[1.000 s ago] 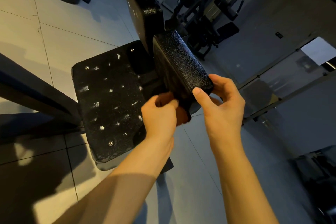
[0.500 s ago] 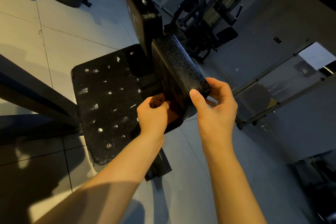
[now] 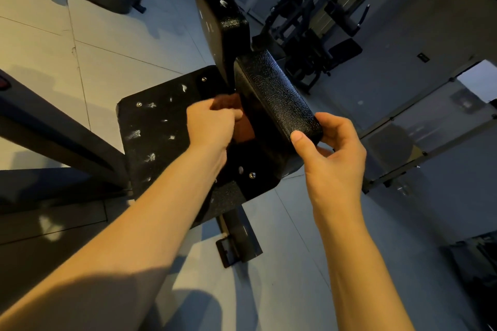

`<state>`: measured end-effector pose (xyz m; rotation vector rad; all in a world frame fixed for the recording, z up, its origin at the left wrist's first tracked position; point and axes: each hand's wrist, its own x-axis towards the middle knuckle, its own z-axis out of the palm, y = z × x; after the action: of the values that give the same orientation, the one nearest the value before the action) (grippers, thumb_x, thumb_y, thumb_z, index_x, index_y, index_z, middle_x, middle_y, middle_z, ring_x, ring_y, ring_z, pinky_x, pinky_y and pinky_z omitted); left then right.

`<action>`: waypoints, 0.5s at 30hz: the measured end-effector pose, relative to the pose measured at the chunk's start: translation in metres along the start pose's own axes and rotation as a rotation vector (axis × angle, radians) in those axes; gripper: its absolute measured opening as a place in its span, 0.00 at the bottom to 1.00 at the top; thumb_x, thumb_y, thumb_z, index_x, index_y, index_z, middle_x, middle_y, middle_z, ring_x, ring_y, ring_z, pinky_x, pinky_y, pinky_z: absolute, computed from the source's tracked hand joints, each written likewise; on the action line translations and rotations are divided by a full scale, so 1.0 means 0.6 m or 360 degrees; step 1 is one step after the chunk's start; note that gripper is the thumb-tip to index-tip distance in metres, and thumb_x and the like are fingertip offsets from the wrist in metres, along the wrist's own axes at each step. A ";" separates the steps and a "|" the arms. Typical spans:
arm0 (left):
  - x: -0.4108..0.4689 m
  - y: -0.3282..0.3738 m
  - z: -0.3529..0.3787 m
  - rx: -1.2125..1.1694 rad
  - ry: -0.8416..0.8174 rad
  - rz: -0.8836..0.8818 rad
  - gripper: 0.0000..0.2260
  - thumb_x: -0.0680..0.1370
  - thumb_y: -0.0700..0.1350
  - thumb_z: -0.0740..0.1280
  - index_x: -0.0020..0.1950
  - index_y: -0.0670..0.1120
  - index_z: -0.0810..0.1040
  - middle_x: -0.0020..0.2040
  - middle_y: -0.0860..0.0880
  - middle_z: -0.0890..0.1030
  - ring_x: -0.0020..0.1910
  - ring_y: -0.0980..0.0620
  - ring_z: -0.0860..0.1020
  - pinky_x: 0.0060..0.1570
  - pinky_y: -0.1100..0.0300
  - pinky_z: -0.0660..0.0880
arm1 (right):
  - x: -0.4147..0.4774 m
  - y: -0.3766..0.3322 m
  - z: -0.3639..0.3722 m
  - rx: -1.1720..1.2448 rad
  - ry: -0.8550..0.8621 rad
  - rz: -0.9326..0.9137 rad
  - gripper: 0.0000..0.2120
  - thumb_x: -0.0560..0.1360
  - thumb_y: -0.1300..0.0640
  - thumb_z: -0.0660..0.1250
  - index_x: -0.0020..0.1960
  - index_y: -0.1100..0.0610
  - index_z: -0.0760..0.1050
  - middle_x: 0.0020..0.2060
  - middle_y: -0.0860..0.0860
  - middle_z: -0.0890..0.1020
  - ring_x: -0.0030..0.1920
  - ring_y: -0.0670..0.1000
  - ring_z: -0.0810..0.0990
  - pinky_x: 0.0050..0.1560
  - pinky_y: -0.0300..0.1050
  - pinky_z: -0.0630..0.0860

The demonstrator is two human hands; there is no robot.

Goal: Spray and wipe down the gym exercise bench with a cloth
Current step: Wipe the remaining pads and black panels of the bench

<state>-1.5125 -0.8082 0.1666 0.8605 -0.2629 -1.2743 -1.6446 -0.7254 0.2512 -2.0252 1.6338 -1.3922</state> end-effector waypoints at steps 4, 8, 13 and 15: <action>-0.003 -0.074 0.014 0.0227 0.0025 -0.0245 0.11 0.73 0.30 0.67 0.35 0.43 0.79 0.34 0.45 0.79 0.36 0.45 0.79 0.38 0.52 0.78 | 0.004 -0.005 -0.003 -0.0025 -0.0068 -0.0009 0.14 0.76 0.59 0.75 0.55 0.45 0.75 0.48 0.38 0.81 0.50 0.34 0.79 0.52 0.34 0.76; -0.001 -0.092 0.008 0.0443 -0.0098 -0.0200 0.07 0.70 0.32 0.66 0.33 0.41 0.78 0.33 0.43 0.78 0.36 0.42 0.80 0.35 0.49 0.79 | 0.000 0.000 -0.005 -0.0051 -0.0066 -0.0022 0.15 0.76 0.58 0.75 0.56 0.43 0.75 0.51 0.39 0.81 0.52 0.35 0.79 0.51 0.30 0.75; 0.019 -0.015 0.002 -0.0023 -0.0076 -0.0090 0.12 0.72 0.30 0.72 0.40 0.48 0.84 0.40 0.43 0.85 0.44 0.40 0.85 0.48 0.43 0.84 | 0.003 0.000 -0.008 -0.0060 -0.0078 -0.0044 0.17 0.75 0.57 0.75 0.54 0.39 0.74 0.51 0.39 0.81 0.54 0.37 0.79 0.54 0.33 0.75; 0.031 0.014 -0.003 -0.0087 -0.0030 0.0088 0.13 0.74 0.32 0.74 0.42 0.51 0.84 0.44 0.44 0.86 0.47 0.44 0.86 0.48 0.49 0.84 | 0.003 0.001 -0.006 -0.0063 -0.0079 -0.0041 0.17 0.75 0.58 0.75 0.54 0.39 0.74 0.50 0.39 0.81 0.53 0.37 0.79 0.55 0.34 0.75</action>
<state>-1.4996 -0.8239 0.1662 0.7896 -0.2641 -1.2332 -1.6475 -0.7256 0.2535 -2.0921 1.6330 -1.3172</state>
